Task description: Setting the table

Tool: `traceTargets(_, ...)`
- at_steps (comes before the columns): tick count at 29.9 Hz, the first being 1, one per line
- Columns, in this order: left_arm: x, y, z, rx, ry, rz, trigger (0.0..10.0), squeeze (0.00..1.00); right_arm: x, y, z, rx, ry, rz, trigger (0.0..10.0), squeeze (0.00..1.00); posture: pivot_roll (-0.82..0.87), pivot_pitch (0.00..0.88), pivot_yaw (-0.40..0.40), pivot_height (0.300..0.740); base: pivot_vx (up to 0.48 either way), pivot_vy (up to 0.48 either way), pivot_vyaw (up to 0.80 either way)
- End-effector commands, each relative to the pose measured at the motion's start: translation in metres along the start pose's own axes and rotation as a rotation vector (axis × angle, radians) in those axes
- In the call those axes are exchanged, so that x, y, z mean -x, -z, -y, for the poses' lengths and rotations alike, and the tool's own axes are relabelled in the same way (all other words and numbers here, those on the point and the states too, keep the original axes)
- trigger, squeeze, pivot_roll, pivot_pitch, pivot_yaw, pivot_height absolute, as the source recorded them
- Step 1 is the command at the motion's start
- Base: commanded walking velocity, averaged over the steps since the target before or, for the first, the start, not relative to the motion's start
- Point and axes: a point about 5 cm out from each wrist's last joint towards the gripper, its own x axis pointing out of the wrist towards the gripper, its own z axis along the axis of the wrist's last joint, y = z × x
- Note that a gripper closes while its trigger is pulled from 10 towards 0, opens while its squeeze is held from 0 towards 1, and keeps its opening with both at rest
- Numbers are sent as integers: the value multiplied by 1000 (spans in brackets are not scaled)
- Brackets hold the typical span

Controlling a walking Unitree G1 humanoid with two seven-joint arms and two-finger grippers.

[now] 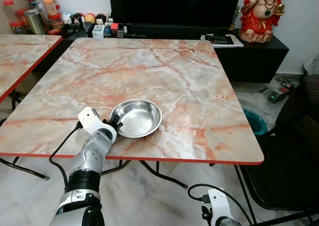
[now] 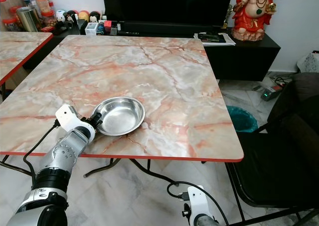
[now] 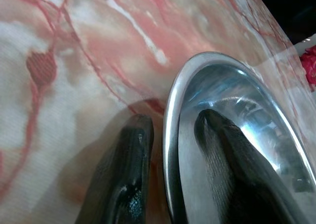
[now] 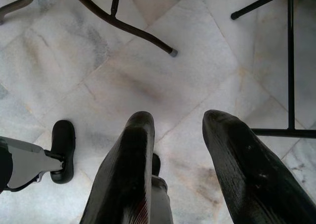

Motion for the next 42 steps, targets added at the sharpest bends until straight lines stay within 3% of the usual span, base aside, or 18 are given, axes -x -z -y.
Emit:
traceTargets(1, 1, -9, 0, -1, 0, 29, 10000, 1000, 0, -1, 0, 2, -3, -2, 10000, 0, 6, 0, -23, 719, 0, 0, 0)
traceTargets(11, 7, -38, -6, -20, 2, 118, 10000, 1000, -1, -4, 0, 3, -5, 5, 10000, 0, 11, 0, -25, 719, 0, 0, 0)
traceTargets(12, 8, -42, -7, -23, 4, 134, 10000, 773, -1, -4, 0, 3, -5, 5, 10000, 0, 11, 0, -25, 719, 0, 0, 0)
traceTargets(13, 10, -49, -8, -21, 9, 181, 10000, 0, -1, -4, 0, 3, -5, 5, 10000, 0, 11, 0, -24, 719, 0, 0, 0)
traceTargets(17, 18, -72, -18, -184, -25, 329, 10000, 0, -1, -5, 0, 1, -5, 6, 10000, 0, 9, 0, -24, 719, 0, 0, 0)
traceTargets(18, 22, -81, -29, -342, -93, 377, 10000, 0, -1, -5, -1, -1, -6, 8, 10000, 0, 8, 0, -24, 719, 0, 0, 0)
traceTargets(19, 24, -84, -35, -414, -124, 389, 10000, 0, -1, -5, -1, -2, -6, 8, 10000, 0, 9, 0, -24, 719, 0, 0, 0)
traceTargets(21, 26, -87, -41, -450, -154, 402, 10000, 0, -1, -4, -1, -2, -6, 8, 10000, 0, 8, 0, -23, 719, 0, 0, 0)
traceTargets(24, 39, -103, -64, -665, -303, 477, 10000, 0, 0, -2, 1, -4, -2, 6, 10000, 0, 12, 0, -24, 719, 0, 0, 0)
traceTargets(28, 41, -105, -68, -705, -321, 496, 10000, 0, 0, -2, 0, -4, -1, 6, 10000, 0, 12, 0, -23, 719, 0, 0, 0)
traceTargets(30, 53, -110, -94, -798, -474, 497, 10000, 0, 0, 0, 0, -3, -1, 2, 10000, 0, 15, 0, -18, 719, 0, 0, 0)
traceTargets(31, 53, -110, -94, -798, -474, 497, 10000, 0, 0, 0, 0, -3, -1, 2, 10000, 0, 15, 0, -18, 719, 0, 0, 0)
traceTargets(33, 76, -111, -143, -896, -746, 467, 10000, 0, 0, 1, -1, -3, -2, 0, 10000, 0, 18, 0, -13, 719, 0, 0, 0)
traceTargets(36, 90, -105, -169, -954, -887, 435, 10000, 0, 0, 1, -2, -2, -4, 0, 10000, 0, 22, 0, -12, 719, 0, 0, 0)
traceTargets(37, 90, -105, -169, -954, -887, 435, 10000, 0, 0, 1, -2, -2, -4, 0, 10000, 0, 22, 0, -12, 719, 0, 0, 0)
traceTargets(39, 112, -88, -207, -923, -1072, 353, 10000, 0, 0, 0, -3, 0, -8, 2, 10000, 0, 27, 0, -9, 719, 0, 0, 0)
traceTargets(40, 112, -88, -207, -923, -1072, 353, 10000, 0, 0, 0, -3, 0, -8, 2, 10000, 0, 27, 0, -9, 719, 0, 0, 0)
traceTargets(42, 126, -69, -231, -869, -1165, 270, 10000, 0, 0, 0, -4, 1, -11, 2, 10000, 0, 27, 0, -9, 719, 0, 0, 0)
